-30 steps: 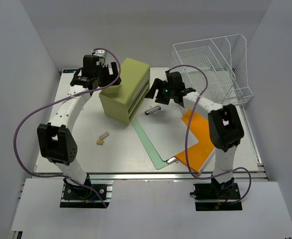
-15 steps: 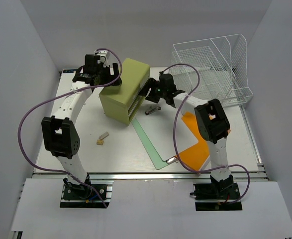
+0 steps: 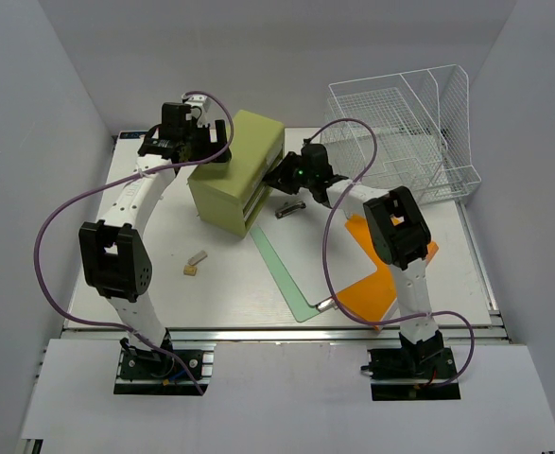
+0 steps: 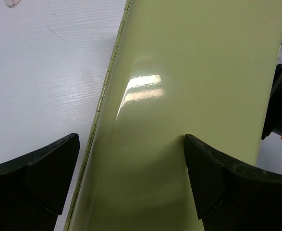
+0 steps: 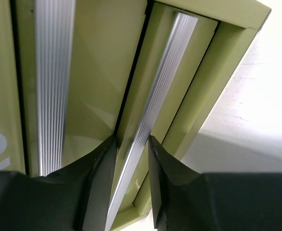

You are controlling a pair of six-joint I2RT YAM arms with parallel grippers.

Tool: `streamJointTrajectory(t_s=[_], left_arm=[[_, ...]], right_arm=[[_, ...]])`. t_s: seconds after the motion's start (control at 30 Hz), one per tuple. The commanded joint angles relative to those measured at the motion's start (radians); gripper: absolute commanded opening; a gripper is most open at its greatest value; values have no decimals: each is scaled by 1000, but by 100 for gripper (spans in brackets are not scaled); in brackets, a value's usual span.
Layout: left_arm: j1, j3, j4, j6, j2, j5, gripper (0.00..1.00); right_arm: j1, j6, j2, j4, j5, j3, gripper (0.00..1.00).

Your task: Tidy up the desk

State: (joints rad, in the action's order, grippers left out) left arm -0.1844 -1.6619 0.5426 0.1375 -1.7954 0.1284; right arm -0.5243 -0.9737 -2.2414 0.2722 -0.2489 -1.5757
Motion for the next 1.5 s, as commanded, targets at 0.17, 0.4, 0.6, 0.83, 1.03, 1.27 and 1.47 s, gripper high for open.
streamJointTrajectory(t_s=[0.17,0.4,0.6,0.83,1.03,1.27,1.47], left_arm=[[3,25,134,-73,-67,-62,98],[2,34,141,-70,-87,-99,97],[5,37,143,-62,-102,-115,97],[25,57,131,-44,-107,-150,96],[29,57,140,-39,-121,-170,96],[30,50,135,-42,-139,-151,96],[30,24,140,-50,-166,-142,96]], right_arm=[[-28,-109,-49,171,-4,14,26],[-28,-134,-11,297,23,124,0],[-23,-79,42,306,40,197,0],[23,-74,115,338,17,309,0],[44,-40,161,344,16,343,0],[41,-71,77,456,-131,278,34],[33,-69,45,409,-112,218,49]])
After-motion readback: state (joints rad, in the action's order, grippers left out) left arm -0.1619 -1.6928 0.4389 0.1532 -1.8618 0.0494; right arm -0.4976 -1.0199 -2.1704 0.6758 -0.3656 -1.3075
